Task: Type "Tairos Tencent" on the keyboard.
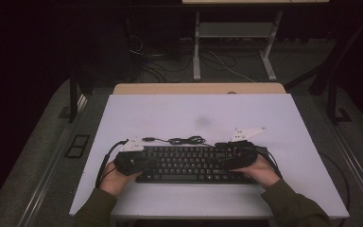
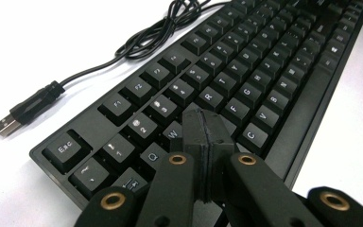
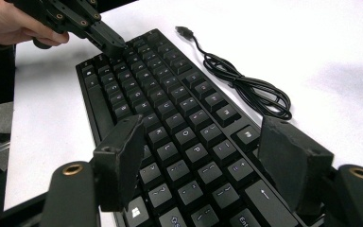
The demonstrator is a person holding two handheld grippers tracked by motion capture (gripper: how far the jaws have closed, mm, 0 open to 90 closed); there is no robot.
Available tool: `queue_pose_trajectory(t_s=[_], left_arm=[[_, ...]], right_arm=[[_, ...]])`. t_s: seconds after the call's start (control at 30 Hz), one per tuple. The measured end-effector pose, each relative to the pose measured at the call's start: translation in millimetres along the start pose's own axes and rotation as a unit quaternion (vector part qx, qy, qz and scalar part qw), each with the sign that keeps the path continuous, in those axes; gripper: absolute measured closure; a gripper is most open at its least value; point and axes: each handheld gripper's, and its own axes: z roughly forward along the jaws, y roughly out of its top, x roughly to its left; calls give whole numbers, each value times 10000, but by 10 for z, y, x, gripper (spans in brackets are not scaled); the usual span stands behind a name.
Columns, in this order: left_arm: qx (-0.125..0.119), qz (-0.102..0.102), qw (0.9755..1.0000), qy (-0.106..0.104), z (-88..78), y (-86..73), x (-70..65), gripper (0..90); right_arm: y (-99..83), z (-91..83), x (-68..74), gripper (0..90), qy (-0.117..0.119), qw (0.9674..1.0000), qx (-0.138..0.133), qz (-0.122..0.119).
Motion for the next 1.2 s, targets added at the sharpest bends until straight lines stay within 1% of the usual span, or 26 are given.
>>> queue_pose_trajectory(t_s=[0.17, 0.2, 0.23, 0.33, 0.37, 0.6, 0.67, 0.73, 0.8, 0.83, 0.87, 0.97, 1.03, 1.1, 1.13, 1.2], left_arm=[[94, -25, 10000, -2, 13, -13, 10, 890], [145, 2, 9999, 7, 12, -17, 19, 890], [125, -49, 9999, 1, 20, -21, 20, 890], [165, -58, 9998, -5, 24, -28, 27, 890], [197, -28, 9998, -9, 20, -29, 33, 890], [219, -99, 9997, -22, 26, -39, 41, 890], [257, -72, 9996, -12, 42, -55, 49, 891], [267, -94, 9996, -7, 33, -54, 55, 891], [216, -89, 9997, -13, 20, -43, 53, 890], [162, -136, 9998, -38, 13, -34, 47, 891], [144, -117, 9998, -16, 4, -23, 44, 890], [54, -132, 9999, -51, -6, -5, 36, 890], [53, -176, 9998, -35, -3, 0, 28, 890], [20, -189, 9998, -63, -4, 1, 29, 889], [5, -195, 9998, -65, -7, 3, 28, 879], [-53, -221, 9997, -96, -9, 8, 24, 826]], right_arm=[[0, 3, 2, 315, 3, 10000, 2, -4], [0, 4, 2, 315, 4, 10000, 1, -4], [0, 4, 2, 315, 2, 10000, 2, -11], [0, 4, 2, 315, 2, 10000, 2, -9], [0, 4, 1, 315, 1, 10000, 2, -9], [-2, 4, -1, 315, -5, 10000, 7, -4], [-2, 4, -3, 315, -8, 10000, 13, 3], [-1, 4, -2, 315, -5, 10000, 4, -3], [0, 3, -1, 315, -5, 10000, 2, 0], [0, 2, -2, 315, -6, 10000, 2, 2], [-1, 1, -4, 315, -7, 10000, -3, 6], [0, -1, -7, 315, -6, 10000, -10, 3], [1, -2, -8, 315, -11, 10000, -11, -4], [0, 0, -7, 316, -10, 10000, -1, 11], [-1, 1, -8, 317, -2, 10000, 5, 3], [0, 5, -6, 319, -5, 10000, 8, 2]])
